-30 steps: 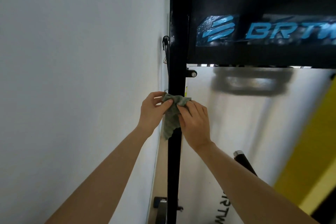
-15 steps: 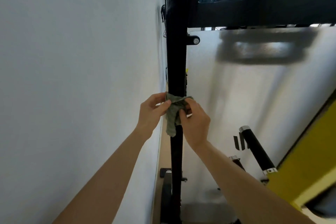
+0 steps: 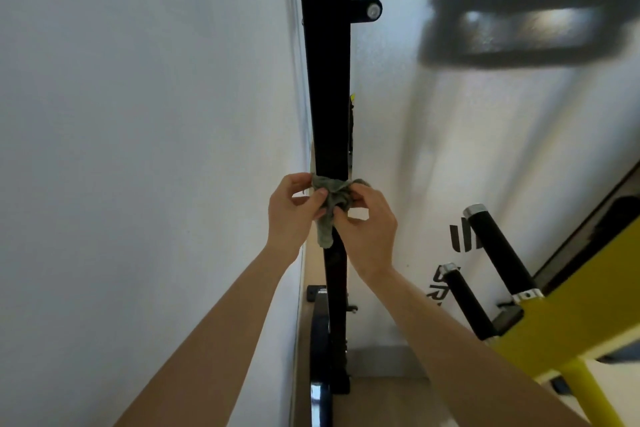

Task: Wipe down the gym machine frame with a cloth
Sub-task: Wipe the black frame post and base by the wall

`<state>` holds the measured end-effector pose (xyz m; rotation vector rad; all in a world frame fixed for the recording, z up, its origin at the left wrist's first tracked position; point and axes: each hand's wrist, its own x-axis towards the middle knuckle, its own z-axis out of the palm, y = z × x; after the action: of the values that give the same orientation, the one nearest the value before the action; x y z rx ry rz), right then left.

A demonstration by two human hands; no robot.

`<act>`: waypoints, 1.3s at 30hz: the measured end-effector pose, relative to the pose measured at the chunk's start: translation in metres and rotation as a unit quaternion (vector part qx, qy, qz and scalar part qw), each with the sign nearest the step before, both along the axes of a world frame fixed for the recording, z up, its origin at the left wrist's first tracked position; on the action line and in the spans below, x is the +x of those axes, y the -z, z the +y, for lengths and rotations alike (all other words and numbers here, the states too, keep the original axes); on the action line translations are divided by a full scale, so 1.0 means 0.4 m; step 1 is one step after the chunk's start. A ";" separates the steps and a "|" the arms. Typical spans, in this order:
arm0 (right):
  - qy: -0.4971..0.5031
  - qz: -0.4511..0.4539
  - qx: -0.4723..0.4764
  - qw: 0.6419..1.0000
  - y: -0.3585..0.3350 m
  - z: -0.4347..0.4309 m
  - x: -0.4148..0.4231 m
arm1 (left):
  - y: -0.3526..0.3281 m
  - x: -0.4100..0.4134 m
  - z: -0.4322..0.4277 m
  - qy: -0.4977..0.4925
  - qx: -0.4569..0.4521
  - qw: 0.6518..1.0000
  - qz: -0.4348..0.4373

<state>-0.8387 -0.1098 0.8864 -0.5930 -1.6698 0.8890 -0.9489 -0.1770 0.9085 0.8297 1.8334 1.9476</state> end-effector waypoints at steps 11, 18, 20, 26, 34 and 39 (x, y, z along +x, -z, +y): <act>0.058 0.030 0.075 0.995 0.025 0.023 -0.045 | -0.029 -0.007 0.000 0.028 0.086 0.995 -0.031; 0.081 0.022 0.136 0.987 0.069 0.047 -0.044 | 0.026 -0.005 0.003 0.005 0.061 0.998 -0.019; 0.082 0.008 0.137 0.987 0.093 0.050 -0.038 | 0.053 -0.003 0.003 0.004 0.056 0.998 -0.025; 0.064 -0.044 0.106 0.991 0.212 0.040 -0.018 | 0.164 0.003 -0.006 0.011 0.019 0.999 -0.046; 0.085 -0.068 -0.022 0.994 0.400 -0.001 -0.016 | 0.371 0.035 -0.011 -0.022 -0.054 0.992 -0.115; 0.078 -0.087 -0.048 0.992 0.545 -0.008 -0.017 | 0.518 0.047 -0.003 -0.051 -0.066 0.990 -0.117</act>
<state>-0.8454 -0.1129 0.6684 -0.8748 -1.7155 0.8266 -0.9301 -0.1782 0.7011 0.4545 1.8687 1.8690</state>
